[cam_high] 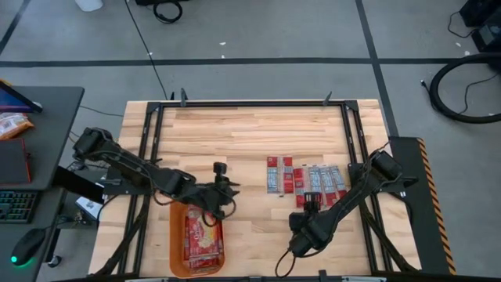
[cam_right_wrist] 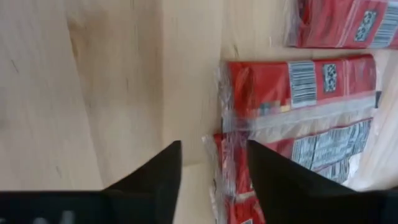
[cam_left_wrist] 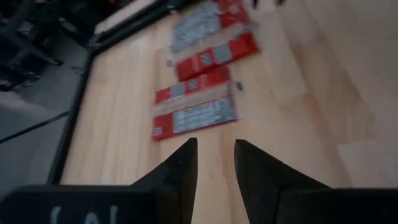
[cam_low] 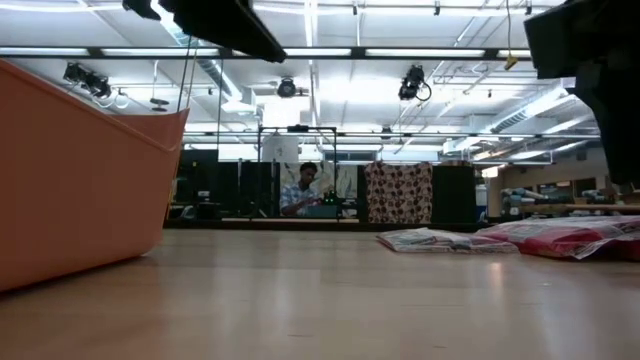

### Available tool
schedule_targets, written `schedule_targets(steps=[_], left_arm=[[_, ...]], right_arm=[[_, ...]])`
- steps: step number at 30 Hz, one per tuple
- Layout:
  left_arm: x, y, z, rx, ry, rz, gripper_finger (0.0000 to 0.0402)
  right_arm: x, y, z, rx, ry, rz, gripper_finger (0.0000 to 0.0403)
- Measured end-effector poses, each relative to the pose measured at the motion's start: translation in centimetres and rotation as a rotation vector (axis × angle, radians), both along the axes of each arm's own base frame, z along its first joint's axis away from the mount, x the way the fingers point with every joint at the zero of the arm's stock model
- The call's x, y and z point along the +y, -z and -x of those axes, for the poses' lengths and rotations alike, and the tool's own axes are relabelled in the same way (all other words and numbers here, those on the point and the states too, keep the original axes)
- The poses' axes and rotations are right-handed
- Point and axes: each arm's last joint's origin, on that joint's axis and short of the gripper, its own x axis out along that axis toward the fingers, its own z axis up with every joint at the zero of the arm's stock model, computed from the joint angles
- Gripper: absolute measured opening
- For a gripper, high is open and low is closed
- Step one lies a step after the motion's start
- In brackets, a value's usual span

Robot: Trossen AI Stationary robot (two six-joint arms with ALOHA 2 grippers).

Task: Sort popcorn bags into baskets
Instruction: Put the red popcorn pack into the orange bin

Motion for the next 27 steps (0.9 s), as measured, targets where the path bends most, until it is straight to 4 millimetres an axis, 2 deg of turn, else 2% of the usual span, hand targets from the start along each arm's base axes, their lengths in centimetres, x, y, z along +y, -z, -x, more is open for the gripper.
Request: schedule_targets(steps=[4, 8, 18, 27], left_arm=[[0.7, 0.1, 1.4, -0.042, -0.045, 0.014, 0.011], [1.0, -0.4, 2.1, -0.064, -0.06, 0.046, 0.011], [1.0, -0.5, 2.3, -0.06, -0.063, 0.1, 0.011], [1.0, -0.4, 2.3, -0.056, -0.062, 0.1, 0.011]], right_arm=[[0.3, 0.1, 0.2, -0.038, -0.026, 0.04, 0.0238], [0.3, 0.9, 0.8, -0.076, -0.059, 0.103, 0.0264], [0.2, 3.5, 2.4, -0.131, -0.127, 0.171, 0.0251], [-1.2, 5.4, 3.4, -0.148, -0.109, 0.234, 0.0244]])
